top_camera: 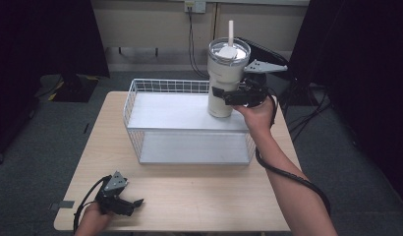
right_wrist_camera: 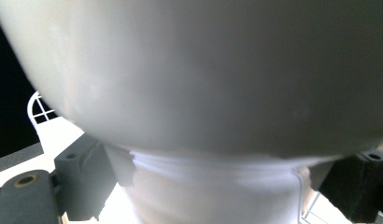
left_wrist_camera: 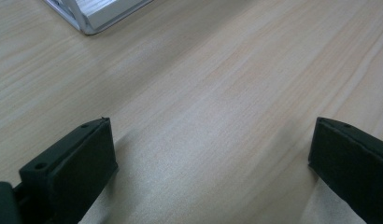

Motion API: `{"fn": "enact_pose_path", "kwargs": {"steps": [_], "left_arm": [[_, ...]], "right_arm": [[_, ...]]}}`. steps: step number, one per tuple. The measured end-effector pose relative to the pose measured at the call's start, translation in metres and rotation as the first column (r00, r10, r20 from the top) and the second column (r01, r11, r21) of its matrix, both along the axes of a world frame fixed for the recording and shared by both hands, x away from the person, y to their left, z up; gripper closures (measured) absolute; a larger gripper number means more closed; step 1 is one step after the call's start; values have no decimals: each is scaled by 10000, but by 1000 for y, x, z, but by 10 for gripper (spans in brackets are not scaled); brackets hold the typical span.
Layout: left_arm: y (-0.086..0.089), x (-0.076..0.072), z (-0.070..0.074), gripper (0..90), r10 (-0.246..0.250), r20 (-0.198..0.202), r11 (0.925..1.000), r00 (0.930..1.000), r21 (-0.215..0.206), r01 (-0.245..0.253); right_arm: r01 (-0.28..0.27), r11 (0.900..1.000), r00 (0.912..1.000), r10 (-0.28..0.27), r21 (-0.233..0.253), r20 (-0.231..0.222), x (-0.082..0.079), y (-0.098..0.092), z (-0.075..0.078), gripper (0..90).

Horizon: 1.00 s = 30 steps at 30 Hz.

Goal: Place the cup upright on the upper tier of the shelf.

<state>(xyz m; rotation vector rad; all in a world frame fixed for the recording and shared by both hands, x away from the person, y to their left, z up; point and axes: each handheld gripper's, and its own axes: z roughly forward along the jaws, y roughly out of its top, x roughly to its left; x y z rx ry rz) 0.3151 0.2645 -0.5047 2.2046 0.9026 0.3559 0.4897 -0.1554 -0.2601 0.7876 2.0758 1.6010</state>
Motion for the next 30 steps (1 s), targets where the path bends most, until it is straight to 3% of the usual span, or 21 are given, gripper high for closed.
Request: {"fn": "enact_pose_path", "kwargs": {"steps": [11,30], "left_arm": [[0,0,0,0,-1,0,10000,10000,-2,1],[0,0,0,0,0,5,10000,10000,4,0]], "right_arm": [[47,10000,10000,-46,18,-61,3,5,-9,106],[21,10000,9999,-21,-52,-111,4,5,-9,96]]}}
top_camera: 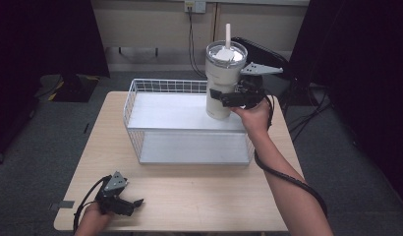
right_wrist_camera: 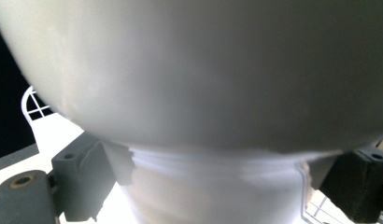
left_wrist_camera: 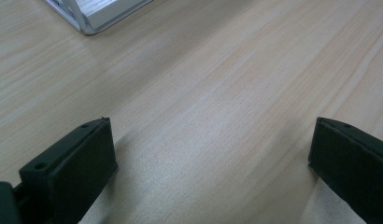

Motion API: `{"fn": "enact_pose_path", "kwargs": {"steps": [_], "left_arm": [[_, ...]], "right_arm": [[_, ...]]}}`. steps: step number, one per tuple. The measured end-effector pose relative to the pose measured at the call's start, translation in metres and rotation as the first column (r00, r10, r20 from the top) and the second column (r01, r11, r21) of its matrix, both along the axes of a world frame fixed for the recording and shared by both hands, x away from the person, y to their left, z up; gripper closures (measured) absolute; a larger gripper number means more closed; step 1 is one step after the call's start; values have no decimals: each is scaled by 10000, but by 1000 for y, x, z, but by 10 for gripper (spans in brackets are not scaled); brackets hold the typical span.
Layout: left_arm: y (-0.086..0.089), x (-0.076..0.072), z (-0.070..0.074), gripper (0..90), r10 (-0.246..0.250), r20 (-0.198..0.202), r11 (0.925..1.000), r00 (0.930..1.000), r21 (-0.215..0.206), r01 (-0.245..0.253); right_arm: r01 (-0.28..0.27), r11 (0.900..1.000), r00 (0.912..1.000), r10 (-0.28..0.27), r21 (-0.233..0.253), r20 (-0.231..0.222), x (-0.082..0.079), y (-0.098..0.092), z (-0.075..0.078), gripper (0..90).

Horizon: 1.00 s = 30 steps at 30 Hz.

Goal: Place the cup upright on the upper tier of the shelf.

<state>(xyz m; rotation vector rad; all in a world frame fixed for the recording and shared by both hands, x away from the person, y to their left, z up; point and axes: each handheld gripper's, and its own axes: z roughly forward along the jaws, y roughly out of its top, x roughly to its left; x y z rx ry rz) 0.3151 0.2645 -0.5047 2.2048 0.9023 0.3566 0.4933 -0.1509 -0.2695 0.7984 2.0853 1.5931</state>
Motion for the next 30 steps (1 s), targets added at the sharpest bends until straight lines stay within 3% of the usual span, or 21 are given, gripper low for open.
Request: {"fn": "enact_pose_path", "kwargs": {"steps": [12,14,20,30], "left_arm": [[0,0,0,0,25,29,10000,10000,-15,-24],[0,0,0,0,24,34,10000,10000,-12,-24],[0,0,0,0,29,36,10000,10000,-17,-29],[0,0,0,0,27,32,10000,10000,-18,-27]], "right_arm": [[125,9994,9998,-131,-312,-176,-4,-2,-2,86],[50,9995,9991,-62,-297,-418,-4,-6,-5,85],[-7,9990,9985,-17,-445,-544,-9,-11,-8,86],[-42,9965,9989,3,-834,-471,-21,-22,-5,86]]}}
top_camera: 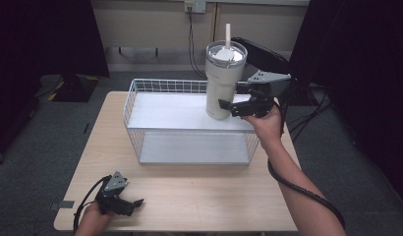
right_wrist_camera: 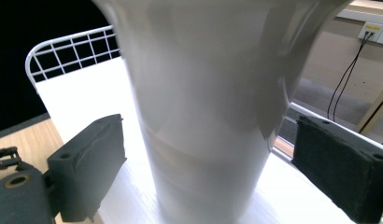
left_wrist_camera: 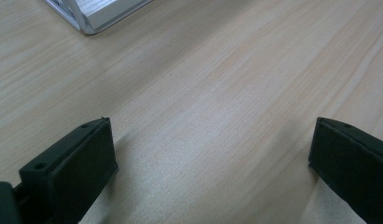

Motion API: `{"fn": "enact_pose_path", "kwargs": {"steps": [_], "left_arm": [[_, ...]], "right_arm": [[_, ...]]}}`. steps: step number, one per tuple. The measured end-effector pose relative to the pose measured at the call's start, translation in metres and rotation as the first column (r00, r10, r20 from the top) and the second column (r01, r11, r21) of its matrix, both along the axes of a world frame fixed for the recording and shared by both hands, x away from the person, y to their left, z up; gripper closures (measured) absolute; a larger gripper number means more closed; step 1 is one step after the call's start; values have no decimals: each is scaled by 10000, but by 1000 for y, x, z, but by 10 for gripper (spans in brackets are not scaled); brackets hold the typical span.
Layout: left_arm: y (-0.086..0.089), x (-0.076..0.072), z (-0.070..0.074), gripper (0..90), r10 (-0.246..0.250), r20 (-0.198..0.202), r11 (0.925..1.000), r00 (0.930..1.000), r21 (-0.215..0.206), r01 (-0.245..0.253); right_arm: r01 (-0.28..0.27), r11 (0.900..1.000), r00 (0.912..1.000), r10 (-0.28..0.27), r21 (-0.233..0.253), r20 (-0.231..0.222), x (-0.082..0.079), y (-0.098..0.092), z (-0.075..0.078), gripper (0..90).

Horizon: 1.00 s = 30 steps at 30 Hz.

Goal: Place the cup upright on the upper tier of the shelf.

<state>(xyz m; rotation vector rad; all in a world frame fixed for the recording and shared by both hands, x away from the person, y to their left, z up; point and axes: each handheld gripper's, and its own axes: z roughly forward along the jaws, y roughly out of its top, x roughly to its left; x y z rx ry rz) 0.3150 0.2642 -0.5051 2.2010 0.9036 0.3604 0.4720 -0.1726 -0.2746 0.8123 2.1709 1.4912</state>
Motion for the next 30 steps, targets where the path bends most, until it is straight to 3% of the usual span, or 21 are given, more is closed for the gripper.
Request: {"fn": "enact_pose_path", "kwargs": {"steps": [16,22,30], "left_arm": [[0,0,0,0,-16,-24,10000,10000,40,16],[0,0,0,0,-23,-28,10000,10000,41,23],[0,0,0,0,-24,-31,10000,10000,40,24]], "right_arm": [[-789,9966,9968,792,-244,101,-25,-5,-2,92],[-1157,9926,9927,1168,-381,297,-36,-2,-6,95],[-1610,9866,9867,1615,-280,190,-48,1,-12,95]]}}
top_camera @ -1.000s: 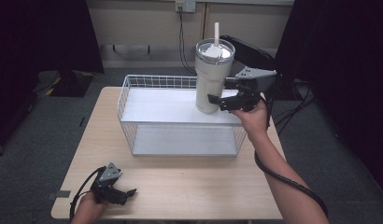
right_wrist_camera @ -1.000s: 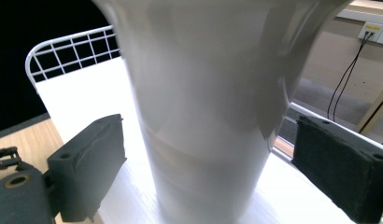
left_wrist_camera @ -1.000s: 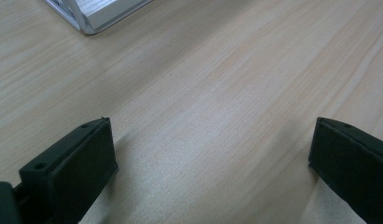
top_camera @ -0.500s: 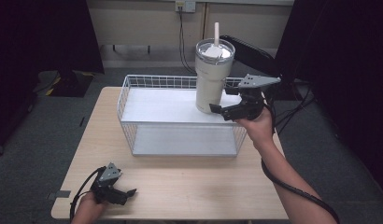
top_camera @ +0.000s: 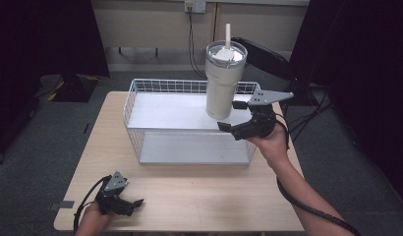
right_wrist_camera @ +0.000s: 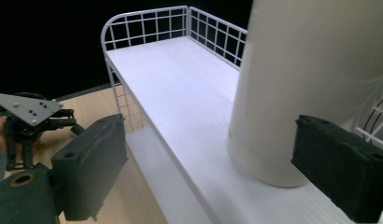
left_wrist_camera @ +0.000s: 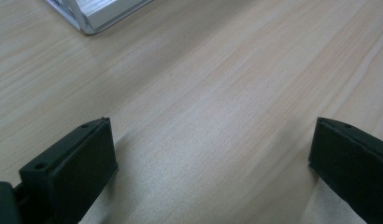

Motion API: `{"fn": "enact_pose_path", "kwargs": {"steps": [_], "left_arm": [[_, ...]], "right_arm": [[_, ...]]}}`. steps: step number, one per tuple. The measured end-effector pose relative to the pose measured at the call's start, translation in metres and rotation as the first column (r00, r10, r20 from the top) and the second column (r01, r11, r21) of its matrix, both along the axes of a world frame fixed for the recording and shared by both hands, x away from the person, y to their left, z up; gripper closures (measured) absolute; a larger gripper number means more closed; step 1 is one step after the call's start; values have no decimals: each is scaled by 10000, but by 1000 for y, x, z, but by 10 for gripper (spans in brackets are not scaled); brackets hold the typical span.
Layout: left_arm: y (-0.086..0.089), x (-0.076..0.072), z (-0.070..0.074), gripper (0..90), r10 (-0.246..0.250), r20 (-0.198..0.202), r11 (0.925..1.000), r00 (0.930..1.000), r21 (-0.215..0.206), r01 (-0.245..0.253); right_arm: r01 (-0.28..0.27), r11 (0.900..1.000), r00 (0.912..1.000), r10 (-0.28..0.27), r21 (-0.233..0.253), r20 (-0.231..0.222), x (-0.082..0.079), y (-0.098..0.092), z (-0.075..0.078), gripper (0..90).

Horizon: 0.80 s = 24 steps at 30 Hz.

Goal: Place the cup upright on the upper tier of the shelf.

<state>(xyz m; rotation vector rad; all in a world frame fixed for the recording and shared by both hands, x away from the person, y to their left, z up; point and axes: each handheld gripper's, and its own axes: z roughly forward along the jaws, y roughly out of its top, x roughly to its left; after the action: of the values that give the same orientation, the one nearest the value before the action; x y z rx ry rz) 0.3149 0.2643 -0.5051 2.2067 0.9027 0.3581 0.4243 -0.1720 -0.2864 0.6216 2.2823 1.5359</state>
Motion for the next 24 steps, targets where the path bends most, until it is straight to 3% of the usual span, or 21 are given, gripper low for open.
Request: {"fn": "enact_pose_path", "kwargs": {"steps": [16,24], "left_arm": [[0,0,0,0,-2,-2,10000,10000,3,2],[0,0,0,0,-1,-1,10000,10000,2,1]], "right_arm": [[-748,9971,9971,749,104,-155,-20,-3,-14,95],[-1301,9904,9915,1295,-476,-152,-30,2,-30,95]]}}
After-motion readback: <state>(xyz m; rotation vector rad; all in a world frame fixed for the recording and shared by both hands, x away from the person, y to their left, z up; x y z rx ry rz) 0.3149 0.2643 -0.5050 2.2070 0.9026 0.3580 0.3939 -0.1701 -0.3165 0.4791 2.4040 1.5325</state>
